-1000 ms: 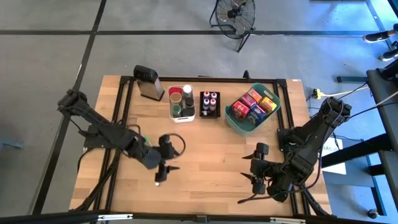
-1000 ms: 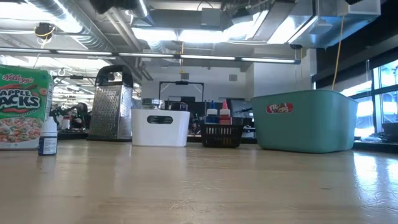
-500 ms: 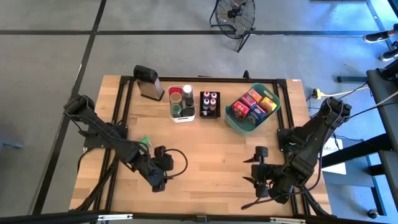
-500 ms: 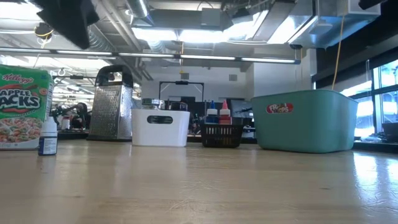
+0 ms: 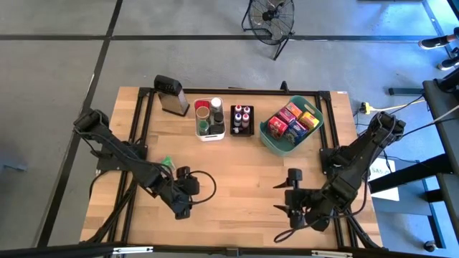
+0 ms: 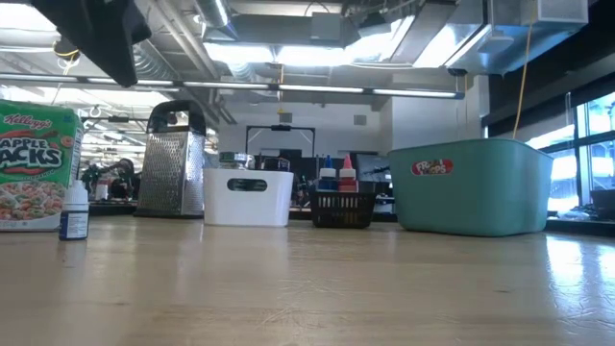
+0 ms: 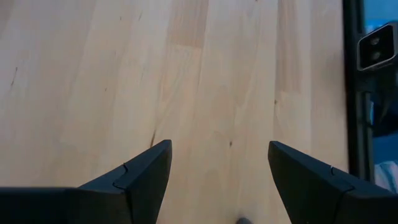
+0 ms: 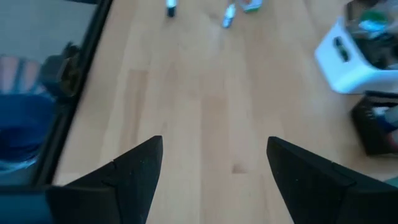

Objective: Pick & Place Kitchen Items
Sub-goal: Put the small blue food coloring bottle into the black bin

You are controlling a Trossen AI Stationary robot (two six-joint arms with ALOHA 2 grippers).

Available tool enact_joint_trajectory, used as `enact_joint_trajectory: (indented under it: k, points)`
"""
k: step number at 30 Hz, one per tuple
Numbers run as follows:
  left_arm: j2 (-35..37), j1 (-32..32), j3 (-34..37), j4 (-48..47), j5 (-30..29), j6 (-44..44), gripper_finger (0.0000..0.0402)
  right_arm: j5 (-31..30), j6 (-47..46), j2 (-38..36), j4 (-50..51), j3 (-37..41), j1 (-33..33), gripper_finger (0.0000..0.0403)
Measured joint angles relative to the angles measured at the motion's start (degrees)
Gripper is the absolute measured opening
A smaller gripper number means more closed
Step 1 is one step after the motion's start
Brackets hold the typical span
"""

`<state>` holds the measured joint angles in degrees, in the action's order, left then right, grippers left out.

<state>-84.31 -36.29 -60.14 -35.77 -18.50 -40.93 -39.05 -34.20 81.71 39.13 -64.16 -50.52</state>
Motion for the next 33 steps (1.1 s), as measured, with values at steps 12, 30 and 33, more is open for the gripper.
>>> enact_joint_trajectory:
  k: [12, 30, 33]
  points:
    - [0.02, 1.72, 0.0, -7.59, 5.06, -3.31, 0.0262, 6.86, -1.87, 0.77, -1.01, 0.0, -0.94, 0.0291]
    - [0.02, 4.2, 0.0, -15.35, 5.16, -1.36, 0.0262, 7.8, -2.84, 3.89, -3.25, 0.02, -1.27, 0.0291]
    - [0.02, 4.2, 0.0, -15.35, 5.04, -0.34, 0.0262, 7.8, -2.84, 3.89, -3.31, 0.02, -1.27, 0.0291]
